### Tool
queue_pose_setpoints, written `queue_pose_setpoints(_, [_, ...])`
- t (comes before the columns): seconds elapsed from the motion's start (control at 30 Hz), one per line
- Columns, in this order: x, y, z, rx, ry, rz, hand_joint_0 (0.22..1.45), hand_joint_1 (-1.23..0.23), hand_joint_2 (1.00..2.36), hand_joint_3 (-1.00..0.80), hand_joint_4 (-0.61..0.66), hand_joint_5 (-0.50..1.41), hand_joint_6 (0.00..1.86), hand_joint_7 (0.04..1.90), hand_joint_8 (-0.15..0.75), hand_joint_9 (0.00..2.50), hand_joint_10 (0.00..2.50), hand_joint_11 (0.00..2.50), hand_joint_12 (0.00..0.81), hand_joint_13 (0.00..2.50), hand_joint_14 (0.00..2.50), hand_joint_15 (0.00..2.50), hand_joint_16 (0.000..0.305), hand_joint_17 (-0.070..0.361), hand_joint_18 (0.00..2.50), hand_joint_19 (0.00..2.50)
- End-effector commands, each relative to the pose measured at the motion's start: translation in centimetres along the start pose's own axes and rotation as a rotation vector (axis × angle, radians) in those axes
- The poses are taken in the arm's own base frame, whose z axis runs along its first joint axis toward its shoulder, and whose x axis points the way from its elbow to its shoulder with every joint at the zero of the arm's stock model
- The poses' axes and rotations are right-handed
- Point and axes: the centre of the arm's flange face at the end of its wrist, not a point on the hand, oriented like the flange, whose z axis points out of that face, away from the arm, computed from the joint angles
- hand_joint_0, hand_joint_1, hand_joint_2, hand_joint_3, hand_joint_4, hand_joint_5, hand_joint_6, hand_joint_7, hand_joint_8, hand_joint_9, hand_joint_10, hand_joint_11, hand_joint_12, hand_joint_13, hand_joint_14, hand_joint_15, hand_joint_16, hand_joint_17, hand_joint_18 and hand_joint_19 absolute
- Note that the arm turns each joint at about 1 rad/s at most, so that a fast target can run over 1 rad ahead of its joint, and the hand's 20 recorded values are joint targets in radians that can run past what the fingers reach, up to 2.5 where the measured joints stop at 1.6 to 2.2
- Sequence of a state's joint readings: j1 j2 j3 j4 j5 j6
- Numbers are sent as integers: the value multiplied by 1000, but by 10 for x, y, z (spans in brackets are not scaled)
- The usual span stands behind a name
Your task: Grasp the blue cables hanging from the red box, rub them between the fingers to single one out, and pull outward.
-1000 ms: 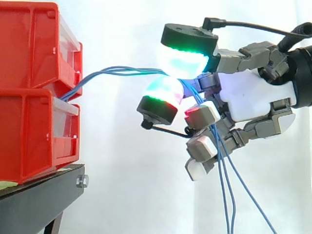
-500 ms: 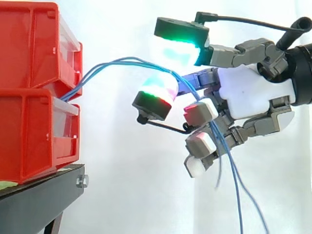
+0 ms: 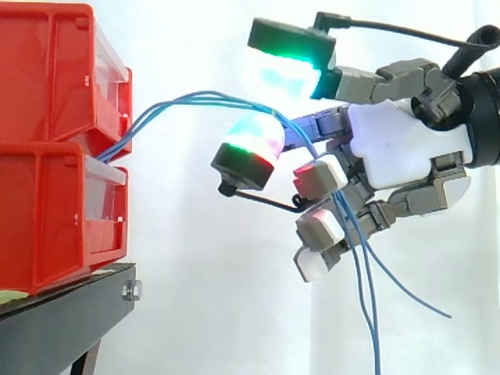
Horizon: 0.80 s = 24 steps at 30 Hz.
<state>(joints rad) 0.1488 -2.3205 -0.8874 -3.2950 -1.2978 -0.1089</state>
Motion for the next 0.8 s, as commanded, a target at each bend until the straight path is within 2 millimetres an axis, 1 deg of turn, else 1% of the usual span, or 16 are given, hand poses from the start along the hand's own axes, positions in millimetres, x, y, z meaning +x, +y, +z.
queue_pose_setpoints(0.0, [0,-1,0,1,0,0,559,-601,1009,-379,-120,-59,737,1275,200,1246,30,774,344,944,32,803,48,107,592,715])
queue_pose_setpoints(0.1, [0,0,0,0,0,-1,564,-605,1014,-286,-115,-59,741,1280,203,1248,30,781,345,948,30,809,48,109,601,709])
queue_pose_setpoints(0.17, [0,0,0,-2,0,-1,557,-598,1015,-220,-112,-56,744,1263,222,1271,28,765,369,971,30,793,53,119,640,690])
queue_pose_setpoints(0.3, [0,0,0,0,0,-1,565,-566,1005,-115,-69,-52,739,1228,263,1291,23,713,420,1011,26,766,63,143,719,637])
queue_pose_setpoints(0.37, [1,0,0,-1,1,-2,567,-610,1003,-100,-42,-56,731,1228,276,1289,25,728,428,1004,27,761,65,145,724,626])
queue_pose_setpoints(0.43, [0,0,0,0,0,-1,562,-678,1007,-115,-13,-83,757,1191,269,1208,26,738,424,973,28,767,63,142,691,636])
queue_pose_setpoints(0.53, [0,-1,0,1,0,-2,561,-768,1014,-156,18,-129,815,1192,264,1125,29,802,399,913,30,803,58,130,622,649])
queue_pose_setpoints(0.57, [0,-1,0,1,0,-2,570,-804,1019,-186,-4,-144,832,1251,236,1099,31,857,362,863,31,809,51,115,561,679])
queue_pose_setpoints(0.63, [0,0,0,0,0,-1,592,-842,1018,-243,-18,-151,854,1246,226,1105,32,909,362,856,33,802,51,114,559,662])
queue_pose_setpoints(0.67, [0,0,0,0,0,-1,607,-851,1015,-288,-22,-153,859,1250,230,1105,32,907,359,853,33,798,50,113,558,663])
queue_pose_setpoints(0.7, [0,0,-1,1,0,-2,626,-868,1009,-379,-33,-152,870,1226,224,1112,32,922,353,848,33,793,50,112,559,656])
queue_pose_setpoints(0.77, [0,-1,0,1,0,-2,628,-853,1001,-487,-43,-144,873,1223,223,1123,31,926,352,848,32,796,49,110,560,655])
